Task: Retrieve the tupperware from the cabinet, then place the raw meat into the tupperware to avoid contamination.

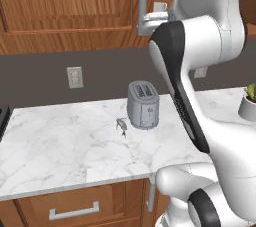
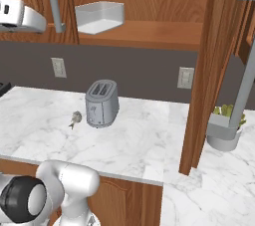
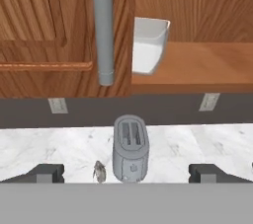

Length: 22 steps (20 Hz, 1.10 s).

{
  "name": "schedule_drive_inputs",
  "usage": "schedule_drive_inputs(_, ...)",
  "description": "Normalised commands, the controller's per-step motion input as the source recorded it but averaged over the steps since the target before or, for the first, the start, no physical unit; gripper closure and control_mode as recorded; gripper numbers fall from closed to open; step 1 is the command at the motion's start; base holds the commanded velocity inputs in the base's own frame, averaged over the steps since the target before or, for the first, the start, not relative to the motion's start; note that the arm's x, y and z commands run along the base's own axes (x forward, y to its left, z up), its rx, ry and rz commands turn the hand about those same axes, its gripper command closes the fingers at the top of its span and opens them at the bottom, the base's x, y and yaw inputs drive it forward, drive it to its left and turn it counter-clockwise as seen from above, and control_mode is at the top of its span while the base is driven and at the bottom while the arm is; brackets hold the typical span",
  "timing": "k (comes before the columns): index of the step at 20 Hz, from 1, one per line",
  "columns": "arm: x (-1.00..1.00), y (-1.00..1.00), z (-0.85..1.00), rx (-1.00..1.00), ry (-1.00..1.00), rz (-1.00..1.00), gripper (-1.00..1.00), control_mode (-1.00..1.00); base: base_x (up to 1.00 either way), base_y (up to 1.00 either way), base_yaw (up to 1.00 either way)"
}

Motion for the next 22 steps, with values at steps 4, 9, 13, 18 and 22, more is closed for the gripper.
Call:
schedule_drive_inputs(4, 0.41, 0.0, 0.2, -0.01, -0.01, 0.04, -1.0, -1.0, 0.0, 0.0, 0.0)
schedule_drive_inputs(9, 0.66, 0.0, -0.02, 0.0, 0.0, 0.05, -1.0, -1.0, 0.0, 0.0, 0.0)
schedule_drive_inputs(13, 0.71, 0.0, -0.1, 0.0, -0.02, 0.01, -1.0, -1.0, 0.0, 0.0, 0.0)
schedule_drive_inputs(18, 0.64, 0.0, -0.14, -0.03, -0.05, 0.0, -1.0, -1.0, 0.0, 0.0, 0.0)
schedule_drive_inputs(22, 0.53, 0.03, -0.16, -0.04, -0.11, -0.03, -1.0, -1.0, 0.0, 0.0, 0.0)
